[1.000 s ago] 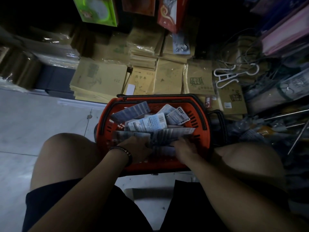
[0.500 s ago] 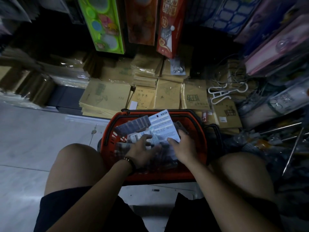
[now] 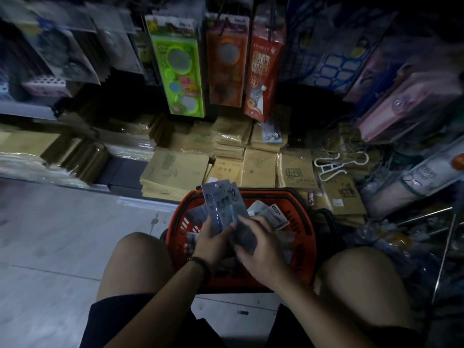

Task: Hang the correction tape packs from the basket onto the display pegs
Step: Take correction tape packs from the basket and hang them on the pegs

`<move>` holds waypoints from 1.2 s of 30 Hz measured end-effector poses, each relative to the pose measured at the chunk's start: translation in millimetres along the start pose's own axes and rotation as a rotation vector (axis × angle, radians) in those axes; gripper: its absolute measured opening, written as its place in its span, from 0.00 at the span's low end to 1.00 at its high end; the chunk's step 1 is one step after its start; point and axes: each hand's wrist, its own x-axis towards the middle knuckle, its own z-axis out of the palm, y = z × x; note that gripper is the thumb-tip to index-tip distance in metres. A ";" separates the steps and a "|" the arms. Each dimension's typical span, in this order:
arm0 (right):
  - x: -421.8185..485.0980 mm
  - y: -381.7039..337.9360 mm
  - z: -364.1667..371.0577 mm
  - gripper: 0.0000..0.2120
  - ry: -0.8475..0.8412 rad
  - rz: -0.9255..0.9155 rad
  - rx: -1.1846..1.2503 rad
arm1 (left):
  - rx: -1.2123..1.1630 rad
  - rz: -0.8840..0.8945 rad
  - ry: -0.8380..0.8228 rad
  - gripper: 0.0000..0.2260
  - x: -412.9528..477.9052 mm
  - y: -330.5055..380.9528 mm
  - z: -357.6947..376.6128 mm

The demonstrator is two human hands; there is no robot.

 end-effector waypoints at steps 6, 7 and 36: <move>-4.3 -14.4 -35.4 0.37 0.022 -0.116 -0.128 | -0.159 -0.044 -0.062 0.10 -13.6 26.2 4.2; -3.0 -20.0 -44.3 0.39 0.006 -0.132 -0.154 | -0.156 -0.039 -0.086 0.10 -16.2 33.5 5.7; 66.3 -269.9 -450.1 0.42 0.577 -0.414 -0.609 | 0.052 0.637 -0.402 0.22 -81.6 423.8 195.4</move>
